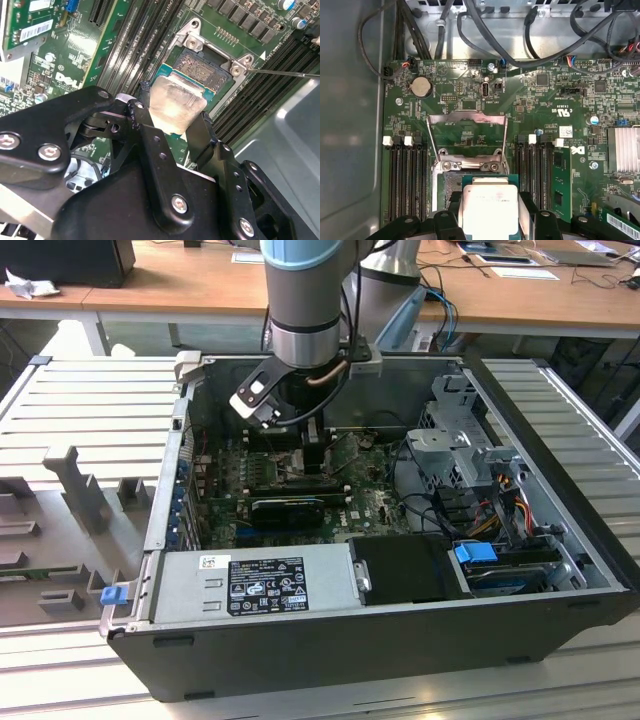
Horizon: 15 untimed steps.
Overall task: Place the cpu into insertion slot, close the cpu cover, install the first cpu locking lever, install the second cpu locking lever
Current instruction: 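Place the cpu into insertion slot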
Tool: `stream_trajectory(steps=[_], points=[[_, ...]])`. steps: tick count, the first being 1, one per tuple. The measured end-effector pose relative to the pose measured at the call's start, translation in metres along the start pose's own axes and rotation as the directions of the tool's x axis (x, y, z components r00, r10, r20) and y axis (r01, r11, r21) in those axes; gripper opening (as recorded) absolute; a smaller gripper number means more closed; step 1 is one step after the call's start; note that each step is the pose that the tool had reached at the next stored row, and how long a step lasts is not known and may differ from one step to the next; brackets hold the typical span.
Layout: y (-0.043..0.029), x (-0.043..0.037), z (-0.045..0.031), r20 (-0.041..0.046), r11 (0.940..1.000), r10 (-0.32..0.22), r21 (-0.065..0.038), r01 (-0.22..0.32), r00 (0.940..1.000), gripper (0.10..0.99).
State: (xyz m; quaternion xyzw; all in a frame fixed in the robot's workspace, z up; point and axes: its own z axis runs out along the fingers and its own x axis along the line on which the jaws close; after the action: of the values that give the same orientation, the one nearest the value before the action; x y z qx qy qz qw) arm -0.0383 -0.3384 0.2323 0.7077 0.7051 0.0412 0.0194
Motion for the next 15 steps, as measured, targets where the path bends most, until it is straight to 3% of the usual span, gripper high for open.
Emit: stream_trajectory(steps=[8, 15], points=[[-0.0047, 0.0046, 0.0064, -0.0003, 1.0000, 0.000, 0.000, 0.000, 1.0000, 0.529], [-0.0084, 0.0134, 0.0137, -0.0002, 1.0000, 0.000, 0.000, 0.000, 1.0000, 0.529]])
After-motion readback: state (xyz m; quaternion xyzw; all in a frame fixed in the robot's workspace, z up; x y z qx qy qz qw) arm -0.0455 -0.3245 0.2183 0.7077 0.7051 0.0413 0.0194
